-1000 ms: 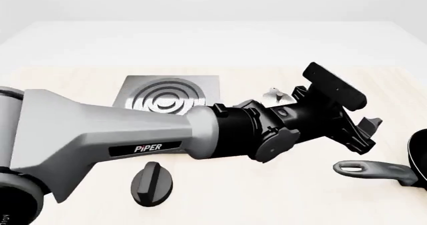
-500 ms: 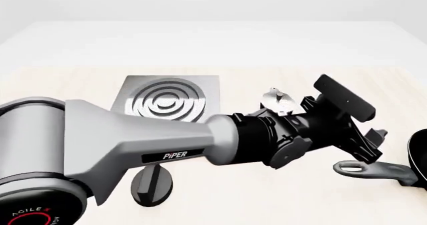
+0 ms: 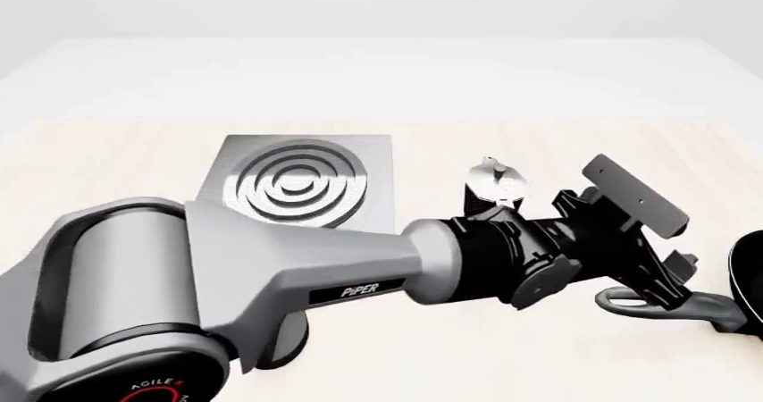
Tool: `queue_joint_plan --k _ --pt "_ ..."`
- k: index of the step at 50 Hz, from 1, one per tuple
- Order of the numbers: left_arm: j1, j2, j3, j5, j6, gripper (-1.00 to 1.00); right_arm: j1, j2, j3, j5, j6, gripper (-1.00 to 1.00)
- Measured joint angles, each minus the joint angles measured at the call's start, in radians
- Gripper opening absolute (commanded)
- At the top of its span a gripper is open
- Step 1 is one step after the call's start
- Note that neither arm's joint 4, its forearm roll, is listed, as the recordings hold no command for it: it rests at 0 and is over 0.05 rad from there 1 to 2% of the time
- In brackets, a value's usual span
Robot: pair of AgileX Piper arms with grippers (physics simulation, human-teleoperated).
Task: Put the frying pan on the stove.
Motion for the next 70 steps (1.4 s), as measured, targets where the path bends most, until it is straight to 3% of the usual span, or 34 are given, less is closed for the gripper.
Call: queue_joint_plan --k 70 --pt "-0.055 0.222 -0.285 0.243 0.084 1.0 0.028 0.0 -0.062 0.047 -0.009 1.0"
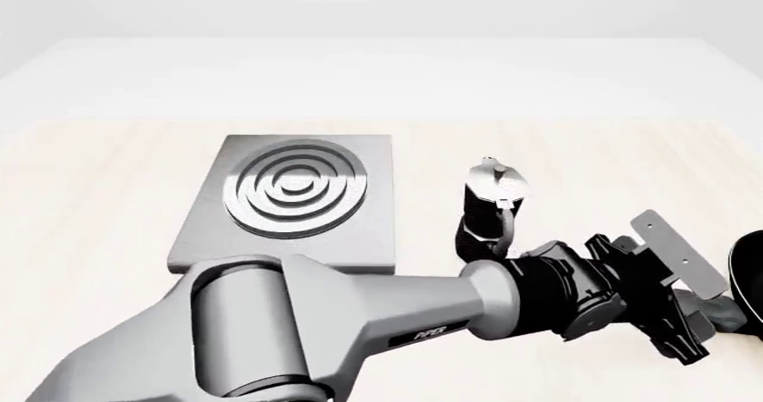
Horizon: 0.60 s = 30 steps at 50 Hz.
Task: Put the frying pan on the stove.
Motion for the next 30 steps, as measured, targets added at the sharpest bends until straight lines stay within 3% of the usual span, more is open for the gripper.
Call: queue_joint_plan --k 30 --pt "0.018 0.101 -0.133 0.097 0.028 1.0 0.018 0.0 -0.017 0.014 -0.01 1.0"
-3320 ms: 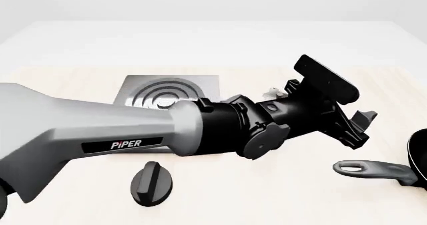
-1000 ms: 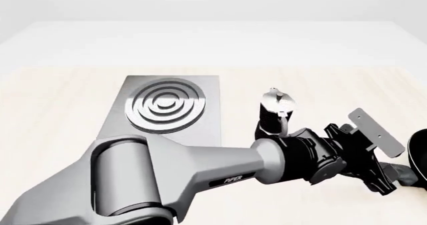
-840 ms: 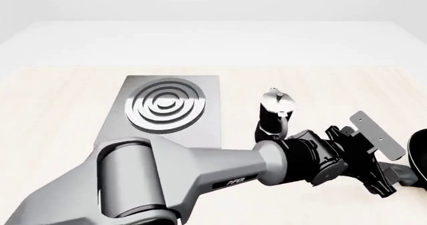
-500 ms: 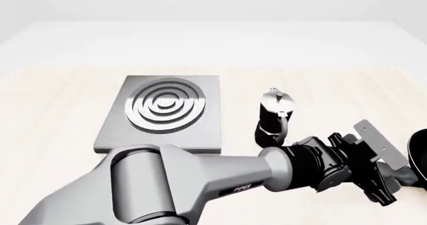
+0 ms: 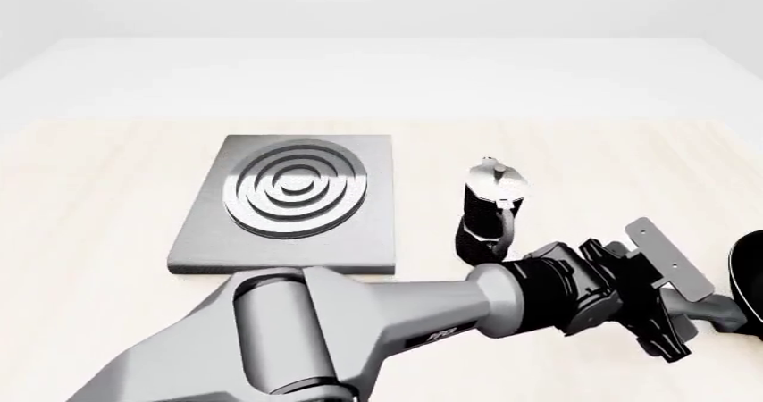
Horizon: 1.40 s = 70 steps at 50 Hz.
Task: Put the frying pan on the stove.
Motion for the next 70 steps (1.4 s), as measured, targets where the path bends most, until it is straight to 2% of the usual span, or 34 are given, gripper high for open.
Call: queue_joint_plan --k 32,33,55,70 --pt "0.001 0.048 -0.058 0.033 0.006 1.0 0.017 0.0 -0.007 0.007 -0.01 1.0" --pt "0.002 0.049 -0.06 0.034 0.007 -1.0 0.018 0.0 -0.007 0.007 -0.01 1.0" --pt "-0.007 0.04 -0.016 0.004 -0.01 -1.0 0.024 0.0 -0.009 0.007 -0.014 1.0" --pt "-0.004 0.023 0.02 -0.014 0.004 -1.0 0.029 0.0 -0.01 0.008 -0.018 1.0"
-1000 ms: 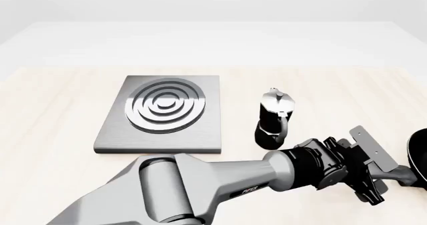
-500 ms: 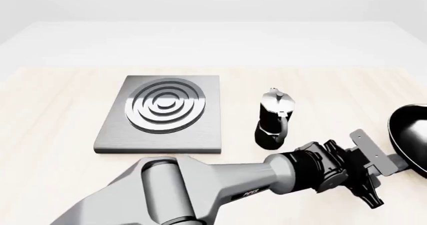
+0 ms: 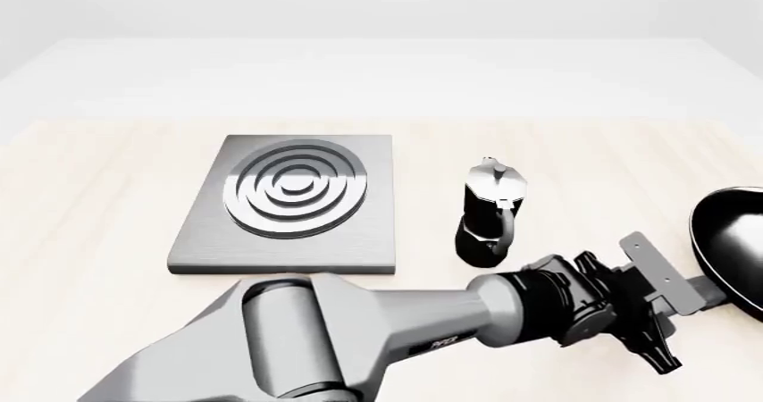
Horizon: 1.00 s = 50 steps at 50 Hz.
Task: Put the frying pan on the stove.
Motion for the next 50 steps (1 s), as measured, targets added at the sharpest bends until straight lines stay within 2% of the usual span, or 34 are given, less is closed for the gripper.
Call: queue_joint_plan --k 17,50 --pt "0.012 -0.032 0.042 -0.018 0.016 -1.0 0.004 0.0 -0.001 0.0 -0.004 1.0" --pt "0.038 -0.148 0.155 -0.112 0.002 -1.0 0.008 0.0 0.002 0.001 -0.011 1.0"
